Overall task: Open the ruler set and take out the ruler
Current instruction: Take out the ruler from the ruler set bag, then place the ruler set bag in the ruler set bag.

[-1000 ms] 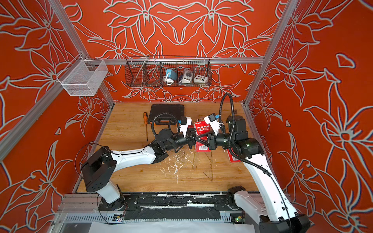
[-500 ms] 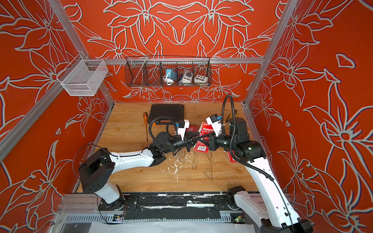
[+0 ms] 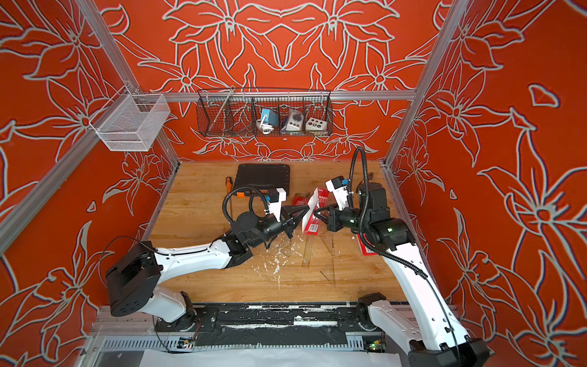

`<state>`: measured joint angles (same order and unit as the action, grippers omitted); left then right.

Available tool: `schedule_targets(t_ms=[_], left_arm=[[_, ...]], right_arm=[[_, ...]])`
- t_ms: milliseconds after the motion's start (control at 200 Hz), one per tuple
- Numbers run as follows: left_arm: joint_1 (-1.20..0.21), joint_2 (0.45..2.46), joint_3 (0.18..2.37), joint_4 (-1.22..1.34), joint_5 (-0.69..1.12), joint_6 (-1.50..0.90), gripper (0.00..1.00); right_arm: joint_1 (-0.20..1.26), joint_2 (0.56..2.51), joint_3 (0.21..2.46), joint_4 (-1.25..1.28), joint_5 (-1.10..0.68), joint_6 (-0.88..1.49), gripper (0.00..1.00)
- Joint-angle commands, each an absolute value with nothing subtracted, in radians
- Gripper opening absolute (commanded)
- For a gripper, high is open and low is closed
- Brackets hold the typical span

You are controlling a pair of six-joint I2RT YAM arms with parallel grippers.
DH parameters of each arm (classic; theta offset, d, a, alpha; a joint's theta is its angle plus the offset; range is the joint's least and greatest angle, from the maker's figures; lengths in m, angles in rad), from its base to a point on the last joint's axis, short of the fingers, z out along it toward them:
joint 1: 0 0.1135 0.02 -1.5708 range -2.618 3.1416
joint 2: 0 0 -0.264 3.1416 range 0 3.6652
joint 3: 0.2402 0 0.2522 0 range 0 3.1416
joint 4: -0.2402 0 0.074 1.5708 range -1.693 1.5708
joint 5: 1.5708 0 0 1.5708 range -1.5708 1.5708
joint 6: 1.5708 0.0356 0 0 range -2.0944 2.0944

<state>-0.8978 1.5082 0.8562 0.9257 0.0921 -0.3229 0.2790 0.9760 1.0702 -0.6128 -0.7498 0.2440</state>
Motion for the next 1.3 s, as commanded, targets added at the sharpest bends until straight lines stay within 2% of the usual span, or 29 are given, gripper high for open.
schedule_targets(t_ms=[0, 70, 150, 275, 410, 565, 781, 991, 1296], left_arm=[[-0.894, 1.471, 0.933, 0.863, -0.002, -0.282, 0.00], [-0.883, 1.475, 0.962, 0.846, -0.002, -0.285, 0.00], [-0.869, 1.473, 1.002, 0.802, -0.010, -0.294, 0.00], [-0.832, 1.451, 1.040, 0.736, 0.000, -0.343, 0.00], [-0.760, 1.394, 1.041, 0.640, 0.092, -0.431, 0.00], [-0.691, 1.294, 0.951, 0.534, 0.213, -0.503, 0.00], [-0.684, 1.212, 0.776, 0.477, 0.318, -0.554, 0.00], [-0.684, 1.275, 0.691, 0.534, 0.408, -0.624, 0.00], [-0.740, 1.549, 0.775, 0.689, 0.537, -0.752, 0.00]], right_arm=[[0.273, 0.994, 1.066, -0.604, -0.739, 0.203, 0.00], [0.273, 1.007, 1.068, -0.624, -0.747, 0.187, 0.00], [0.273, 1.012, 1.078, -0.677, -0.679, 0.159, 0.00], [0.273, 1.034, 1.111, -0.796, -0.472, 0.123, 0.00], [0.270, 1.059, 1.131, -0.865, -0.255, 0.111, 0.00], [0.252, 1.113, 1.186, -0.946, -0.035, 0.092, 0.00], [0.218, 1.195, 1.250, -1.055, 0.258, 0.070, 0.00], [0.170, 1.250, 1.227, -1.090, 0.362, 0.065, 0.00], [0.150, 1.376, 1.123, -0.972, 0.264, 0.082, 0.02]])
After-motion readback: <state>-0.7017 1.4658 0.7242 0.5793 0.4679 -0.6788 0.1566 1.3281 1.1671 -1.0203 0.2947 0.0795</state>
